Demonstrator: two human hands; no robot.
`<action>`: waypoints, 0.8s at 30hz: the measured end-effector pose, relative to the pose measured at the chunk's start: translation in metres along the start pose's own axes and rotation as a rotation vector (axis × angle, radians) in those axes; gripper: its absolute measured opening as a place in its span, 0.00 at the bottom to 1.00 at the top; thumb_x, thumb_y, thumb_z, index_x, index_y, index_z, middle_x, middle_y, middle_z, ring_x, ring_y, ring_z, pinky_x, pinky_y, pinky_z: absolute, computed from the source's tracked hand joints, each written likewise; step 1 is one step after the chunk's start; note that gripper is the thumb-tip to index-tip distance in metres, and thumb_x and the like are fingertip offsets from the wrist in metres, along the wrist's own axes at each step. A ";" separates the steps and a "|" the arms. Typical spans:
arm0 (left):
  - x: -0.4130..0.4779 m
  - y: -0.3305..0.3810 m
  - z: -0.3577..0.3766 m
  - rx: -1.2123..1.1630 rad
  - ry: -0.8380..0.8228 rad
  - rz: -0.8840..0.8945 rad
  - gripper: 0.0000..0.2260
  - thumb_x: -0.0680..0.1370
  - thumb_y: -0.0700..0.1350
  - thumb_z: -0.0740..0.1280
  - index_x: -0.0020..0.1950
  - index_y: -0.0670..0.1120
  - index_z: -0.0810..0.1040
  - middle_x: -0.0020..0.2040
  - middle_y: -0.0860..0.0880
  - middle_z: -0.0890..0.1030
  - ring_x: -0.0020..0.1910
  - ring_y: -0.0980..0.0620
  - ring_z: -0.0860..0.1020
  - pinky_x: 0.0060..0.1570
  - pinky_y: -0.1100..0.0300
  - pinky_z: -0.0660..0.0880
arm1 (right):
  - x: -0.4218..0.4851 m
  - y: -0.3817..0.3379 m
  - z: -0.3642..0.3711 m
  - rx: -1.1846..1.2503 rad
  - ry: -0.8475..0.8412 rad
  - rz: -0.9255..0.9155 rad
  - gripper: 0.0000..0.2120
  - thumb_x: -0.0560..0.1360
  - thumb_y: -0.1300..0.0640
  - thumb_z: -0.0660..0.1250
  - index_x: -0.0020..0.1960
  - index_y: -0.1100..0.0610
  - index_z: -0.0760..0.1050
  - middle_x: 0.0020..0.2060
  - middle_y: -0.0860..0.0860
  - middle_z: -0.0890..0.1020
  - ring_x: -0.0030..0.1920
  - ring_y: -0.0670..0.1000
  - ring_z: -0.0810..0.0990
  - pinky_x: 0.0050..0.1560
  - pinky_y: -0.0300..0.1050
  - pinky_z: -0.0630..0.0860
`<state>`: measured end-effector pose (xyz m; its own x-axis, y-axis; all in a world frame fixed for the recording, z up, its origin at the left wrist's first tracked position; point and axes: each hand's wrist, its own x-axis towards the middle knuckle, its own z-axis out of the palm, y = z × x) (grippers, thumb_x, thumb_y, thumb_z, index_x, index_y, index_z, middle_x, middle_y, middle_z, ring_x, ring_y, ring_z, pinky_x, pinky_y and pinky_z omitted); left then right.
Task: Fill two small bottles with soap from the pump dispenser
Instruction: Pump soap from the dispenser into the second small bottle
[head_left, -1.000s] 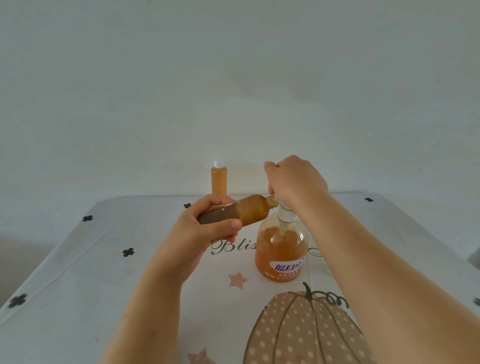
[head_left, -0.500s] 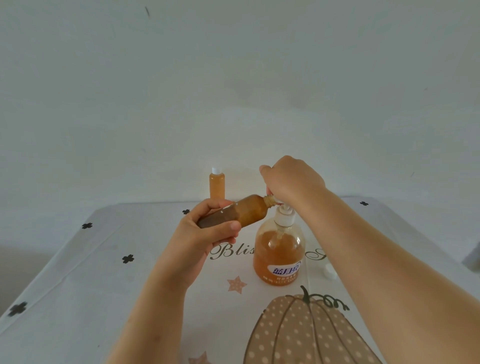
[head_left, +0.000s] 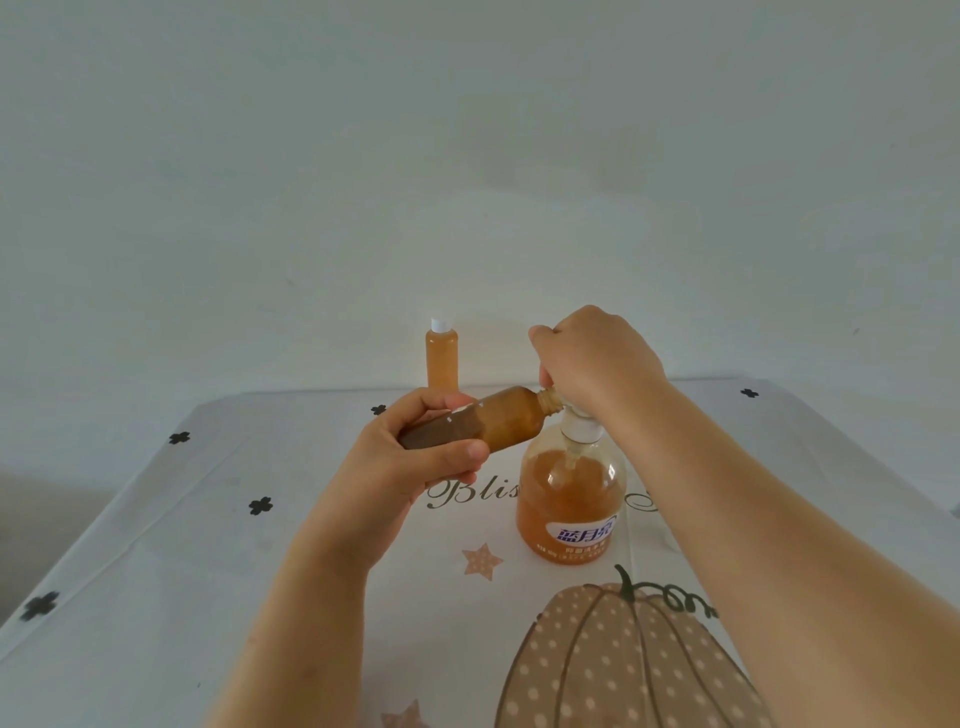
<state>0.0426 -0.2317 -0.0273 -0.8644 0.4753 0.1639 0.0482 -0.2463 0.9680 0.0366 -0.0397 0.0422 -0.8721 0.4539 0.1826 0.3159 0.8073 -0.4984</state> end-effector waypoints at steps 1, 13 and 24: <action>0.000 0.000 0.000 -0.001 0.000 0.001 0.18 0.58 0.45 0.80 0.47 0.50 0.84 0.46 0.46 0.82 0.39 0.47 0.80 0.44 0.57 0.79 | -0.001 0.000 0.000 0.004 0.001 0.002 0.18 0.79 0.51 0.56 0.47 0.59 0.83 0.38 0.53 0.83 0.36 0.53 0.78 0.36 0.43 0.71; -0.002 0.003 0.005 -0.102 0.005 0.013 0.18 0.58 0.43 0.79 0.47 0.48 0.84 0.44 0.48 0.82 0.36 0.48 0.81 0.40 0.58 0.80 | -0.002 -0.007 -0.016 -0.058 0.024 -0.035 0.20 0.81 0.50 0.55 0.46 0.58 0.82 0.39 0.53 0.84 0.34 0.52 0.77 0.36 0.43 0.71; -0.003 0.003 0.004 -0.103 0.002 0.023 0.19 0.59 0.44 0.79 0.48 0.46 0.84 0.43 0.47 0.82 0.37 0.48 0.80 0.40 0.59 0.79 | -0.004 -0.010 -0.013 -0.082 -0.010 -0.027 0.21 0.81 0.49 0.53 0.46 0.58 0.81 0.37 0.53 0.83 0.34 0.53 0.78 0.35 0.43 0.70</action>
<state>0.0475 -0.2299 -0.0243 -0.8646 0.4669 0.1857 0.0166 -0.3428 0.9393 0.0417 -0.0440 0.0577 -0.8843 0.4282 0.1861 0.3214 0.8474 -0.4227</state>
